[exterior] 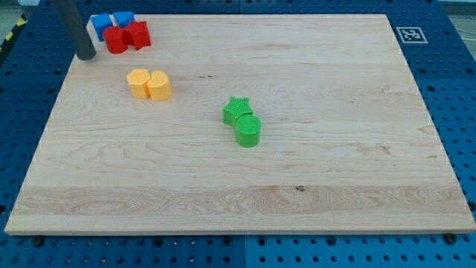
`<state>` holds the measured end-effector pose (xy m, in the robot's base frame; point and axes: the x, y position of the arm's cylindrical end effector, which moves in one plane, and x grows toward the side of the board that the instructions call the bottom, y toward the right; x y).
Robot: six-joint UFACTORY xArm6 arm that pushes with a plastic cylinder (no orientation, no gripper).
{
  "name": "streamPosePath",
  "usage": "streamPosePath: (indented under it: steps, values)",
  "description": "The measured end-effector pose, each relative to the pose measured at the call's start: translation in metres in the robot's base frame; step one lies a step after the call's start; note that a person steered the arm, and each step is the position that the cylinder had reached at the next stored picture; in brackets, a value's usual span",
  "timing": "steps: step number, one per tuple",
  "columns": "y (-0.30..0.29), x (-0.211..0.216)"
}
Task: Move the blue triangle to the up side of green blocks
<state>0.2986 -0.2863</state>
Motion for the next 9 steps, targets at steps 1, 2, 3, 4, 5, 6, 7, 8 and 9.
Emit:
streamPosePath:
  steps: [1, 2, 3, 4, 5, 6, 7, 8, 9]
  values:
    - [-0.018, -0.028]
    - [-0.018, -0.041]
    - [-0.018, -0.071]
    - [-0.004, -0.078]
    - [0.015, -0.078]
    - [0.026, -0.078]
    - [0.026, -0.078]
    - [0.044, -0.078]
    - [0.06, -0.078]
